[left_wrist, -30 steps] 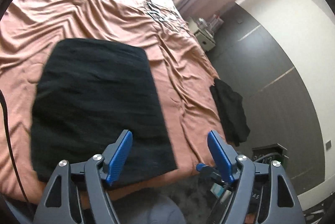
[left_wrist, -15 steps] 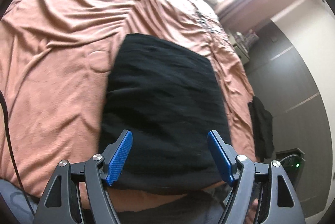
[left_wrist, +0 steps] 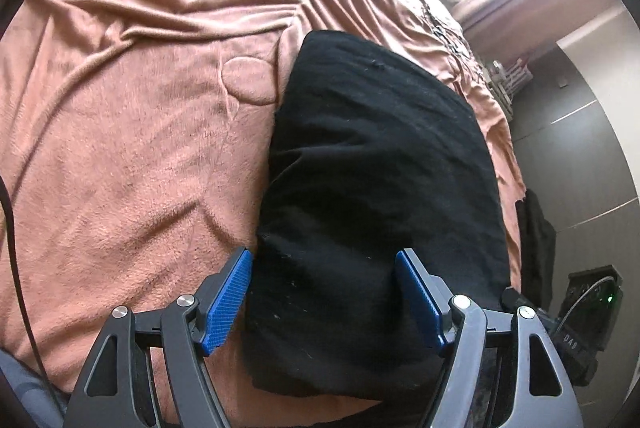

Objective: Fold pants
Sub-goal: 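Close both grippers on the folded pants edge side by side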

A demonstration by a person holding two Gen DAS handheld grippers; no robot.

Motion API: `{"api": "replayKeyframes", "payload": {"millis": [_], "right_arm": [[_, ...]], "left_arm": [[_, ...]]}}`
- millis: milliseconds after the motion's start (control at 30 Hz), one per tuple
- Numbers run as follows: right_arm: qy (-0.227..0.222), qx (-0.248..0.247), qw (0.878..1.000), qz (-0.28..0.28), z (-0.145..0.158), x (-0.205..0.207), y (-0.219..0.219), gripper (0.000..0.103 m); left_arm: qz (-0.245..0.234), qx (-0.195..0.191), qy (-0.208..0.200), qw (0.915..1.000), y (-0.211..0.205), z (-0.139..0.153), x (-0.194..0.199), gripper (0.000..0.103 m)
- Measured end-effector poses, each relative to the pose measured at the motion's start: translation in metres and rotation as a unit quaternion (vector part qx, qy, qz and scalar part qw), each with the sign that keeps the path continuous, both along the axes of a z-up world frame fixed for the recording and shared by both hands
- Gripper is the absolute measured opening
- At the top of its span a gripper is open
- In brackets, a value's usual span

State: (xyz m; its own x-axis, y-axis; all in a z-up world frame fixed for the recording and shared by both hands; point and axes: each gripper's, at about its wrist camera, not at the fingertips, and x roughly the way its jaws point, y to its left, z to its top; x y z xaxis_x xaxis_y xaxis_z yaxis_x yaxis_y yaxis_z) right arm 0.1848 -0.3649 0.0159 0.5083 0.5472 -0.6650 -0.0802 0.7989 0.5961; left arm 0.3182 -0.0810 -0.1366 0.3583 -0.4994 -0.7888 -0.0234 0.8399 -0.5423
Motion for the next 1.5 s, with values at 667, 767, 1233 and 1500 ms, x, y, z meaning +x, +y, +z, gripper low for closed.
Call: {"api": "replayKeyframes", "payload": {"millis": [667,767,1233,1500], "right_arm": [[-0.006,-0.031,0.999,-0.032,-0.009,-0.011,-0.024,0.006],[0.009,-0.037,0.999,-0.033,-0.026,-0.007,-0.021,0.006],[-0.009,-0.026,1.000,-0.013,0.000,-0.007,-0.024,0.016],[-0.007,-0.027,1.000,-0.010,0.001,0.018,-0.028,0.024]], "left_arm": [[-0.056,0.107,-0.042,0.9918,-0.050,0.044,-0.023,0.049],[-0.058,0.112,-0.036,0.9914,-0.049,0.035,-0.020,0.049],[-0.019,0.020,-0.013,0.9995,-0.016,0.020,0.006,0.065],[0.000,-0.011,-0.002,0.9999,-0.006,0.008,0.034,0.067]]}}
